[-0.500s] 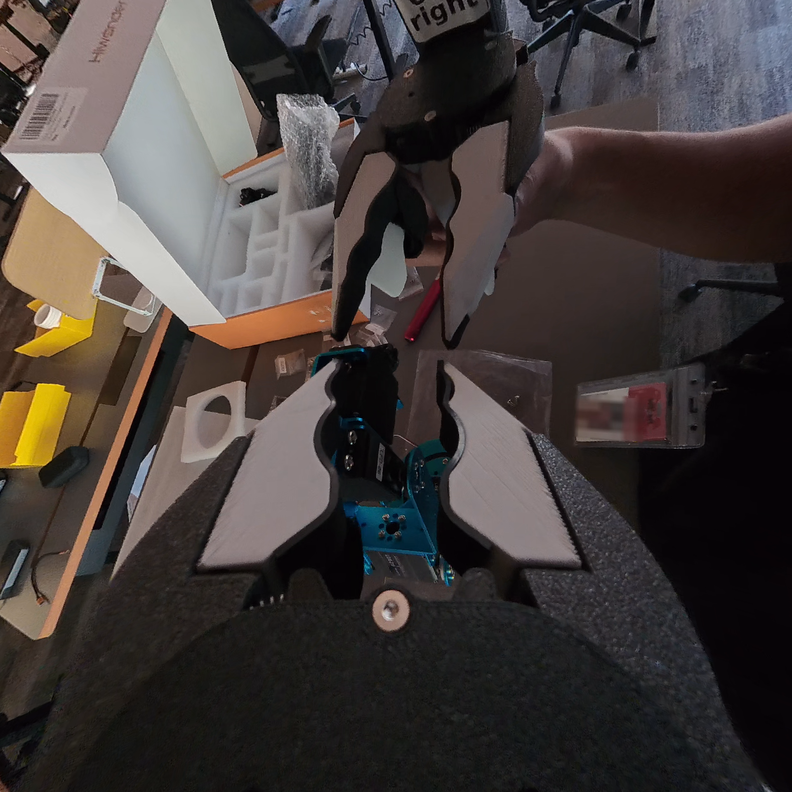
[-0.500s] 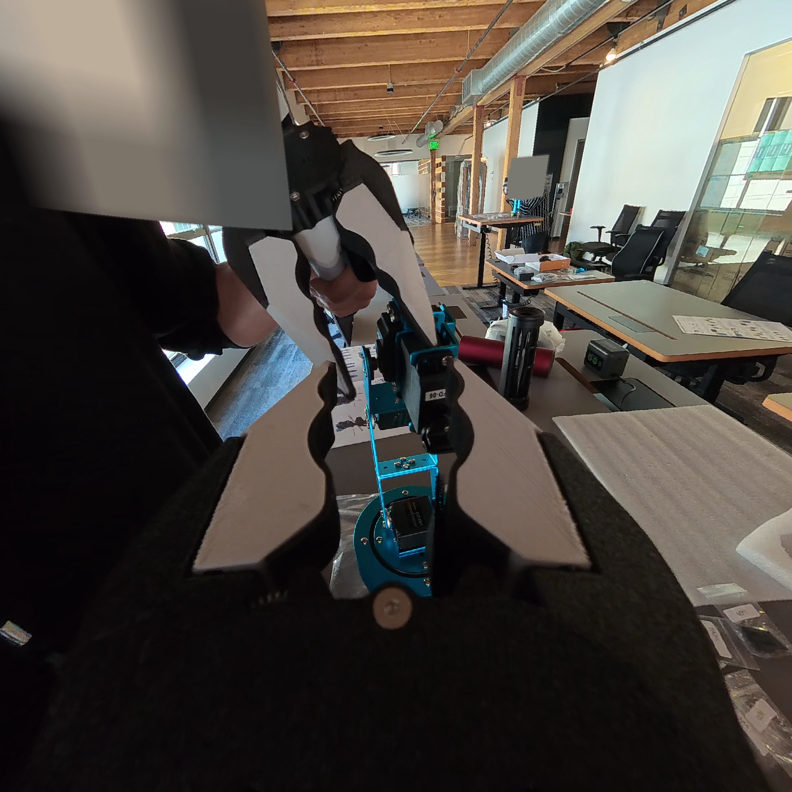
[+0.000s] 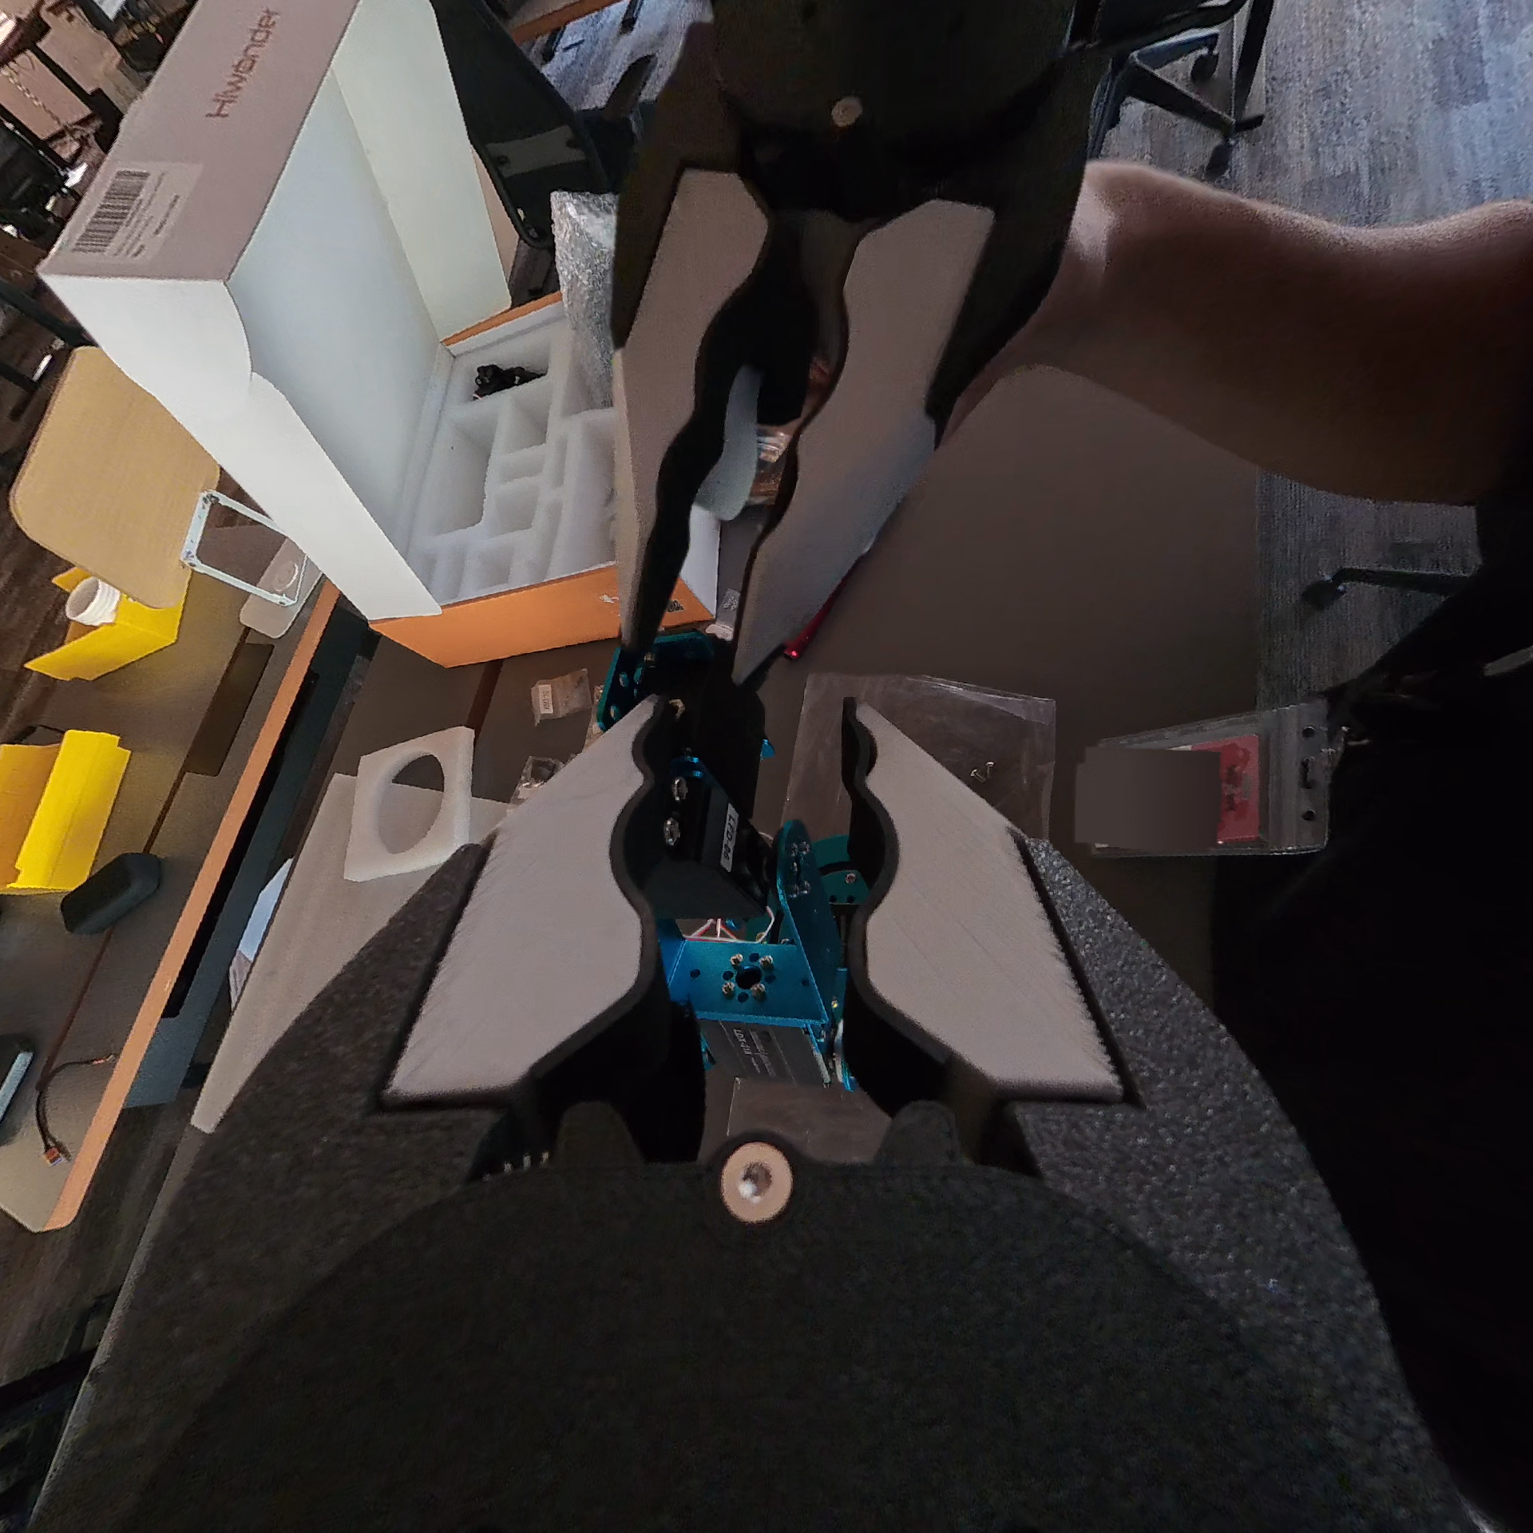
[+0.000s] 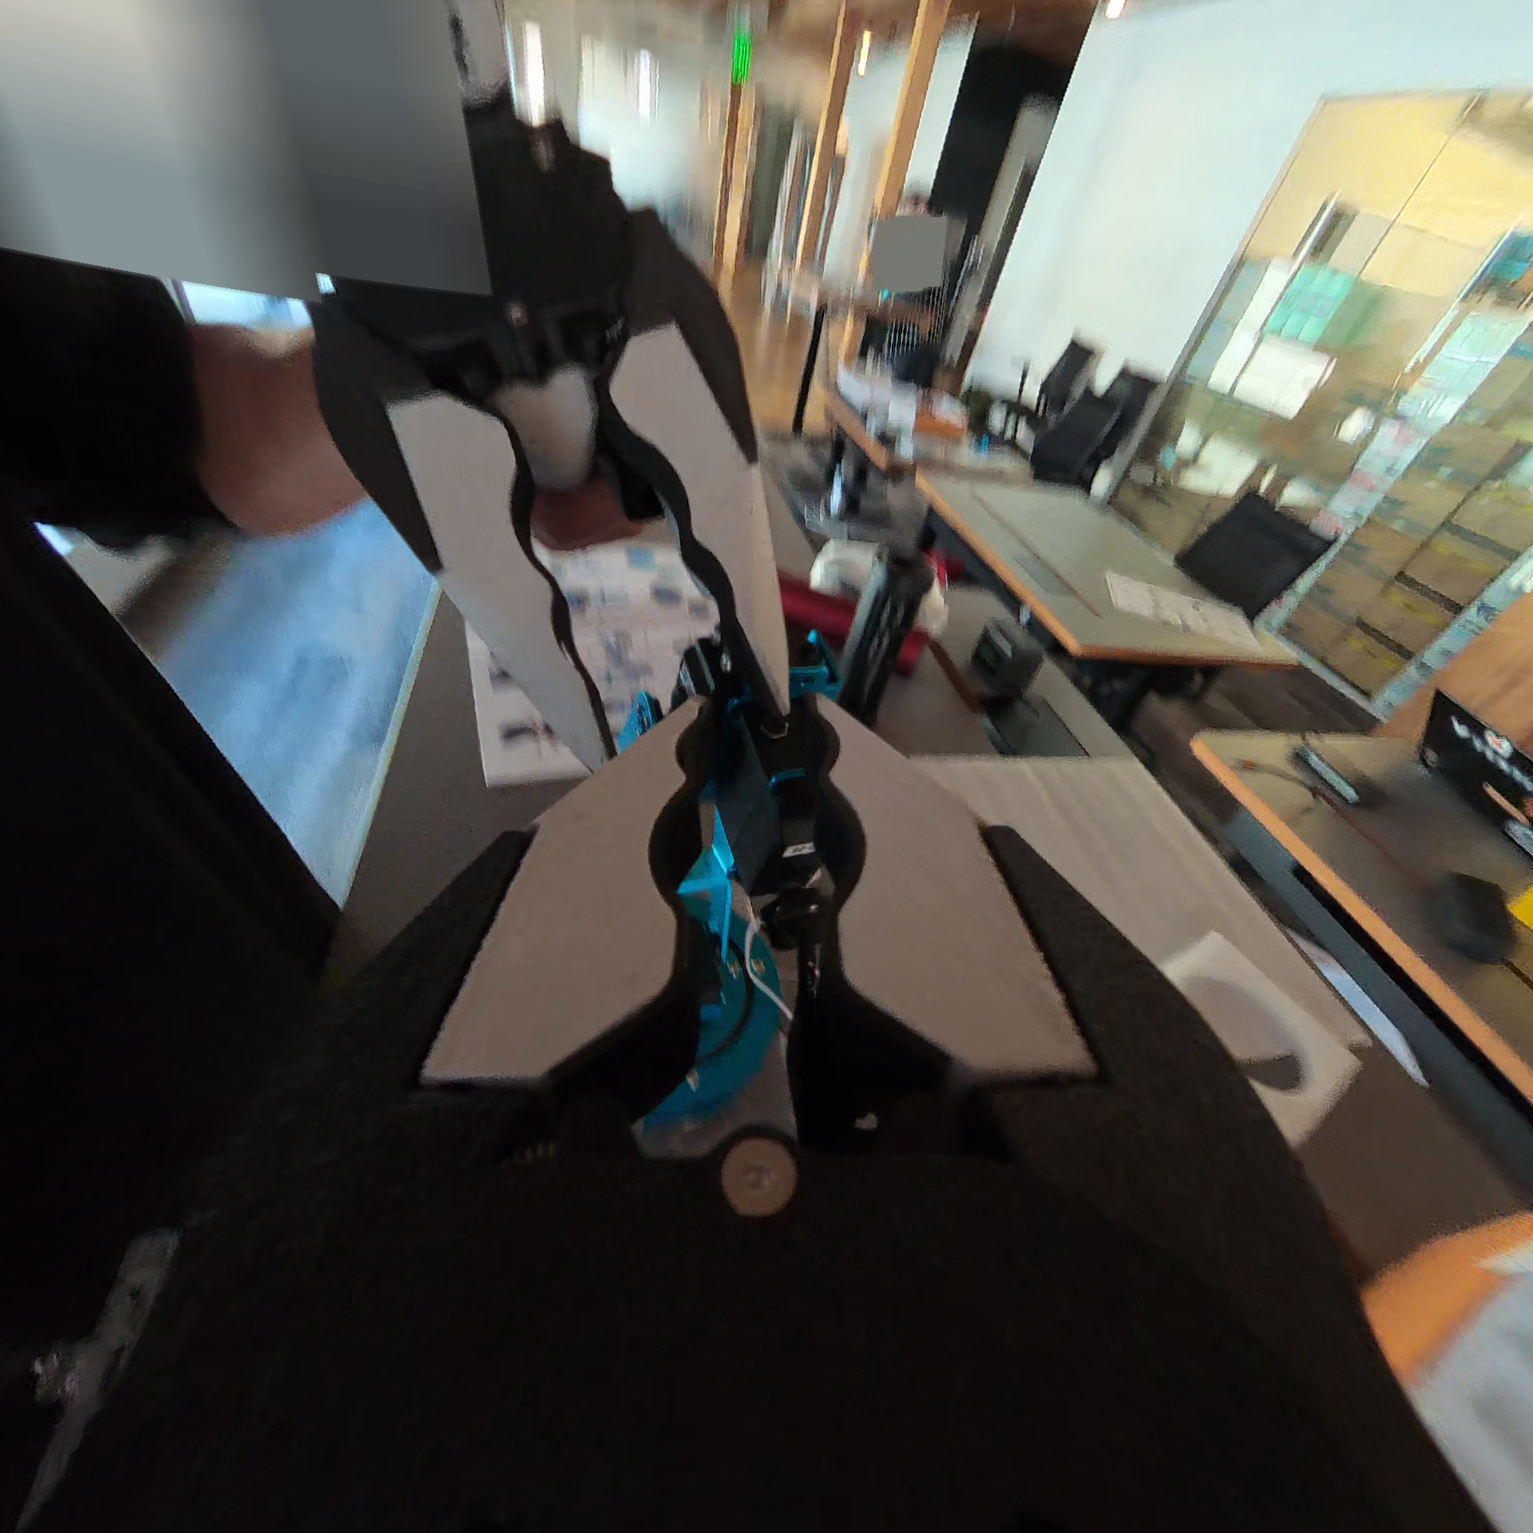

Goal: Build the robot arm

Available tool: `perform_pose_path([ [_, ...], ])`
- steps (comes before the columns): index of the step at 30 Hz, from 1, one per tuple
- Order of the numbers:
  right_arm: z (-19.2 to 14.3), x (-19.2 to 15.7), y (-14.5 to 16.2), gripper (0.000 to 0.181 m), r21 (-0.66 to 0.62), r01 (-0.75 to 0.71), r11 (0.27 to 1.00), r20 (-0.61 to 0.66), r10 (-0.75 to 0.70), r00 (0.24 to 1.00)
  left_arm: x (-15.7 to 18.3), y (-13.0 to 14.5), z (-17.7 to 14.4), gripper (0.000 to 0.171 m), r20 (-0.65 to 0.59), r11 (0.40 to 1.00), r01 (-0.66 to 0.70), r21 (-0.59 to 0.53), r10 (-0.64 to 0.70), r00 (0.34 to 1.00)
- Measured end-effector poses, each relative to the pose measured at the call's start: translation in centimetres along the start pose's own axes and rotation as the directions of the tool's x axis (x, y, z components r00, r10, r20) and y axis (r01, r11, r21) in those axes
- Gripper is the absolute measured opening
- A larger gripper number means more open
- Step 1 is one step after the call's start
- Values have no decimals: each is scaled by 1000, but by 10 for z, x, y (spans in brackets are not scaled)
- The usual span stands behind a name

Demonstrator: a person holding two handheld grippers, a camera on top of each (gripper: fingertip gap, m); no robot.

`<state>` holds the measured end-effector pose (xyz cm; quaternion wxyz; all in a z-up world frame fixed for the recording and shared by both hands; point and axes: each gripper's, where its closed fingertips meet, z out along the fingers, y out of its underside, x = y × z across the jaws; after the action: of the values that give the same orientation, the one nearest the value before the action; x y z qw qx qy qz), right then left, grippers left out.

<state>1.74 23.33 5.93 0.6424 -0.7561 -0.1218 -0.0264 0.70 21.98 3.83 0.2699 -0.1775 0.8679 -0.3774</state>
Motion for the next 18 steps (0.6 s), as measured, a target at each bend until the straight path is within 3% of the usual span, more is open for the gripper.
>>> perform_pose_path([
  [6, 14, 4, 16, 19, -193, 21, 981, 35, -14, 999, -1, -1, -3, 41, 14, 1000, 2, 31, -3, 1000],
  [14, 1, 5, 13, 19, -243, 37, 969, 41, -28, 999, -1, -5, -10, 40, 19, 996, 3, 92, -5, 1000],
  [18, 1, 5, 17, 19, -360, 118, 926, 78, -96, 992, -5, -5, -14, 40, 29, 994, -13, 104, 11, 1000],
])
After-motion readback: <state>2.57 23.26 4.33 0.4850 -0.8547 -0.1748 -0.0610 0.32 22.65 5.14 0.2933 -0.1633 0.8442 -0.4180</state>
